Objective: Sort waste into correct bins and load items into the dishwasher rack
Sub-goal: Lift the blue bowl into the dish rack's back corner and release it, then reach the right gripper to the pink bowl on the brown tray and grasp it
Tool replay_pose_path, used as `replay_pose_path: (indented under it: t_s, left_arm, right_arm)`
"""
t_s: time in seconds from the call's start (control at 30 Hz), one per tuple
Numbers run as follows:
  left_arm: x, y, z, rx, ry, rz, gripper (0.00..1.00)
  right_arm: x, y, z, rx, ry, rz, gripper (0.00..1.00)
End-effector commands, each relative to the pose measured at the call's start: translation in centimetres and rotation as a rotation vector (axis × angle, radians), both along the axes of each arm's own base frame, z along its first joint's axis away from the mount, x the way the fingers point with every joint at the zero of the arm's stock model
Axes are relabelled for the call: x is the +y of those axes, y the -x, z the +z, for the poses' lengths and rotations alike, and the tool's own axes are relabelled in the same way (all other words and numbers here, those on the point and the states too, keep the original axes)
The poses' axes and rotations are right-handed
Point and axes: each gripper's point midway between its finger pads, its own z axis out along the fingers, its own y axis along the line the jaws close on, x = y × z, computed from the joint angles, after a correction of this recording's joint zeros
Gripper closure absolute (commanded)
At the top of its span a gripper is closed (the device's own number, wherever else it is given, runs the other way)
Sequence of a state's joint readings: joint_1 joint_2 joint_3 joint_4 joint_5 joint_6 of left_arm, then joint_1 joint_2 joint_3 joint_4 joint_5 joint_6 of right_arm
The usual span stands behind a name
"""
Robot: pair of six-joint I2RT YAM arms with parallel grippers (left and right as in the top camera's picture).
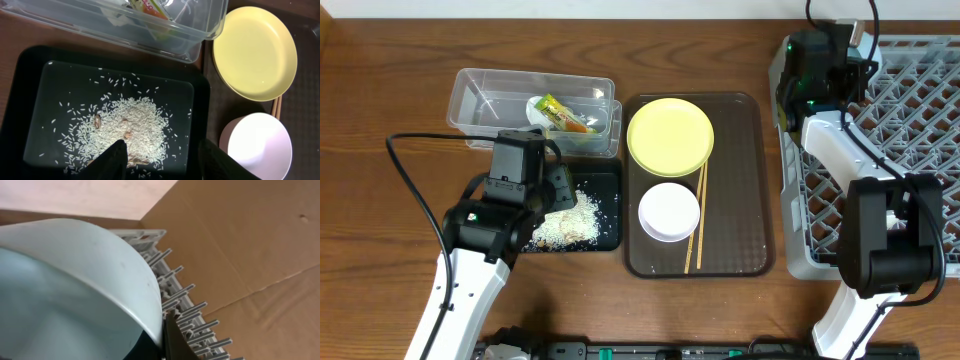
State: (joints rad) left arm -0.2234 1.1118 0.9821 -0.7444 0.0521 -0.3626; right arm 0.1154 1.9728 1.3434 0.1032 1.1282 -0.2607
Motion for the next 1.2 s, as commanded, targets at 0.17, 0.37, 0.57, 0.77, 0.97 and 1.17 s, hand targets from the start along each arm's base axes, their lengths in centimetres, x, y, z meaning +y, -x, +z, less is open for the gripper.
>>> replay_pose_path:
  t_s: [0.17, 0.37, 0.57, 0.77, 0.97, 1.17]
  left_arm:
    - [0.3, -0.1, 0.0, 0.002, -0.011, 0.009, 0.51]
    - [0.3, -0.1, 0.0, 0.002, -0.011, 0.009, 0.51]
    - [0.3, -0.1, 0.0, 0.002, -0.011, 0.009, 0.51]
    - [0.3, -0.1, 0.0, 0.003, -0.011, 0.009, 0.51]
    - [0.3, -0.1, 0.0, 0.002, -0.012, 0.009, 0.51]
    - [0.3, -0.1, 0.0, 0.002, -0.012, 0.009, 0.51]
  right_arm:
    - [1.3, -0.3, -2.5, -0.013, -0.112, 0.045, 0.99]
    - [1.4, 0.1, -3.2, 0.003, -0.127, 0.036, 0.99]
    - [2.8, 0.3, -4.1, 0.052, -0.141, 0.069, 0.99]
    - [4.9, 1.4, -6.6, 0.16, -0.207, 0.119, 0.92]
    - [6.0, 2.8, -7.2, 0.243, -0.253, 0.149, 0.68]
    - [8.4, 4.2, -5.7, 0.295, -0.38, 0.262, 0.39]
